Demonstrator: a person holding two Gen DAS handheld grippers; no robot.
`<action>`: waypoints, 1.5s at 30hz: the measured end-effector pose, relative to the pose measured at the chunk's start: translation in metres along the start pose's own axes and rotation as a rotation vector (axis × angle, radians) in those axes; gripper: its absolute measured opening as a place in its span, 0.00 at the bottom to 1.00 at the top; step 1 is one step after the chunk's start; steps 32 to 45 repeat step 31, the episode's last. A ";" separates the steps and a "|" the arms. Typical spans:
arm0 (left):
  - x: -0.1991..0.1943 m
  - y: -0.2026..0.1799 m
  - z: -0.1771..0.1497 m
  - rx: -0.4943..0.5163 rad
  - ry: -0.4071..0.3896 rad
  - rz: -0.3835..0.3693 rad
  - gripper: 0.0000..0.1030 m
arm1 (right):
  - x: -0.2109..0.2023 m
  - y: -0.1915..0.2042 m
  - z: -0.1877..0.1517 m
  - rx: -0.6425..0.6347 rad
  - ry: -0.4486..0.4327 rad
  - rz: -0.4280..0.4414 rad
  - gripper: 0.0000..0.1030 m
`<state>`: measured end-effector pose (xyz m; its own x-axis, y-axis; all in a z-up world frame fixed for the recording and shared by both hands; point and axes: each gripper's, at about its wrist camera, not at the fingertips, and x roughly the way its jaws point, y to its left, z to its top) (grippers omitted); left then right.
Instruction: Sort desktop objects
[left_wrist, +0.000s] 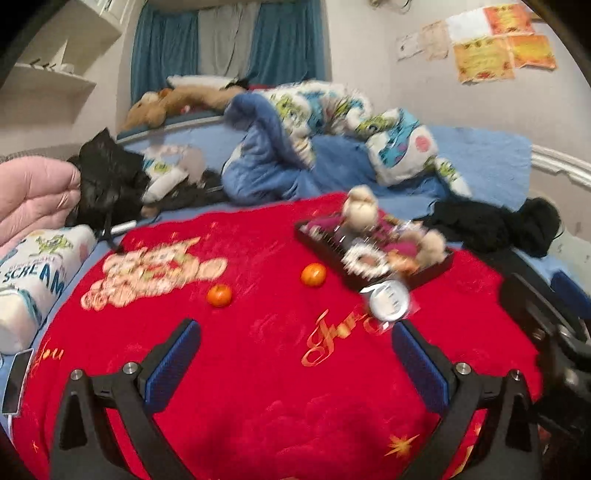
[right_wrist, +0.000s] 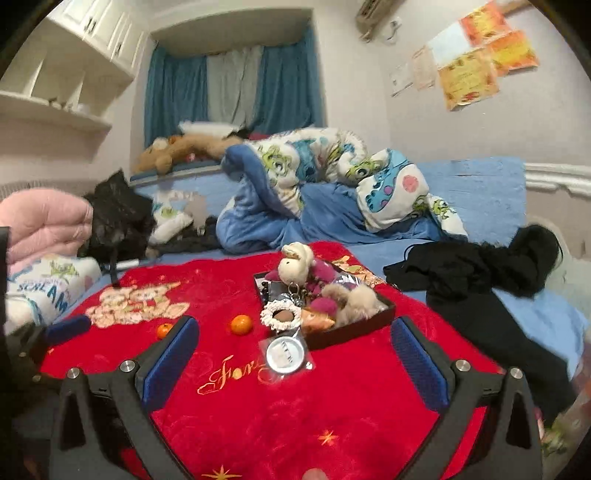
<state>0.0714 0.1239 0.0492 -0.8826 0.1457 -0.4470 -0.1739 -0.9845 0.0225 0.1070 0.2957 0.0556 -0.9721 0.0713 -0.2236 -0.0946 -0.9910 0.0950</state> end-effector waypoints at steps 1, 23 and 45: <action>0.003 0.004 -0.001 -0.017 -0.002 0.000 1.00 | 0.003 -0.003 -0.006 0.026 0.013 0.001 1.00; 0.016 0.014 -0.008 0.025 -0.010 0.054 1.00 | 0.072 0.010 -0.021 -0.020 0.236 -0.169 1.00; 0.013 0.014 -0.009 0.018 -0.017 0.029 1.00 | 0.075 0.017 -0.023 -0.060 0.256 -0.184 1.00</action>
